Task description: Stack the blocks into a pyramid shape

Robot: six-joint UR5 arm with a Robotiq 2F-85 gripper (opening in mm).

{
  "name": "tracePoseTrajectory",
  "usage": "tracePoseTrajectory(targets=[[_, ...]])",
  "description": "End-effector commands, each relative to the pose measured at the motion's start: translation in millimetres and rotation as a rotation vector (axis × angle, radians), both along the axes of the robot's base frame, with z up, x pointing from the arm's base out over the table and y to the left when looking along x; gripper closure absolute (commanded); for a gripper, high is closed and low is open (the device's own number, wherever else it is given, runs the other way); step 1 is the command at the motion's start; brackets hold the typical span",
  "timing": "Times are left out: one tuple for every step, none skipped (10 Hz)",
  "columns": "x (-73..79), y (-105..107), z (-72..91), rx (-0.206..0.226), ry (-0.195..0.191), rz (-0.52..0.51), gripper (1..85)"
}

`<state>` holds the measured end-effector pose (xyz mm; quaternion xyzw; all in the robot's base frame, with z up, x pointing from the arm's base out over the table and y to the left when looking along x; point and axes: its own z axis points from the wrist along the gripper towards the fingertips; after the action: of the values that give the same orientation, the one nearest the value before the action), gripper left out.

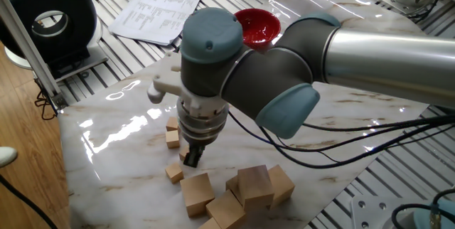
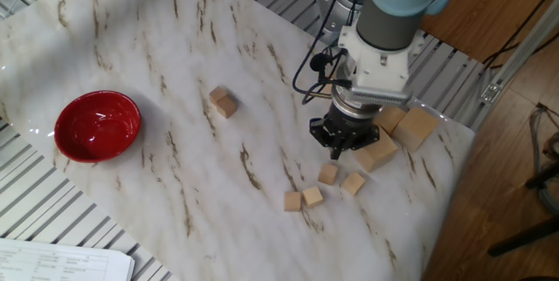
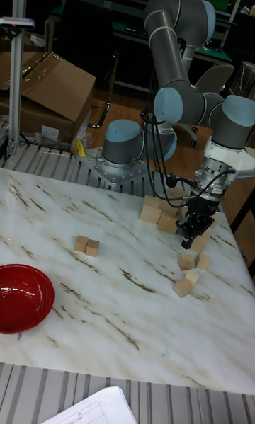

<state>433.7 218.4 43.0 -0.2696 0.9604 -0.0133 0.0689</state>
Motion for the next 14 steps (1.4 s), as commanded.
tracePoseTrajectory(targets=[[0.8,14,1.4,0.009,0.018,-0.063,84.7],[0.7,15,1.7,0.007,0.019,-0.050,84.7],[1.2,16,0.9,0.008,0.019,-0.035,84.7],[5.7,16,-1.2,0.012,0.007,-0.043,84.7],[6.2,15,-2.2,0.009,0.007,-0.049,84.7],[5.7,14,-0.9,0.011,0.007,-0.058,84.7],[4.2,13,2.1,0.012,0.006,-0.062,84.7],[-0.7,10,5.3,0.011,0.015,-0.069,84.7],[-8.1,9,7.5,0.005,0.038,-0.076,84.7],[-7.5,8,8.1,0.001,0.034,-0.069,84.7],[-6.4,8,8.2,0.002,0.030,-0.064,84.7],[-4.0,9,8.5,0.004,0.021,-0.063,84.7],[-2.4,9,8.7,0.004,0.015,-0.061,84.7],[-2.0,8,8.7,0.001,0.013,-0.060,84.7]])
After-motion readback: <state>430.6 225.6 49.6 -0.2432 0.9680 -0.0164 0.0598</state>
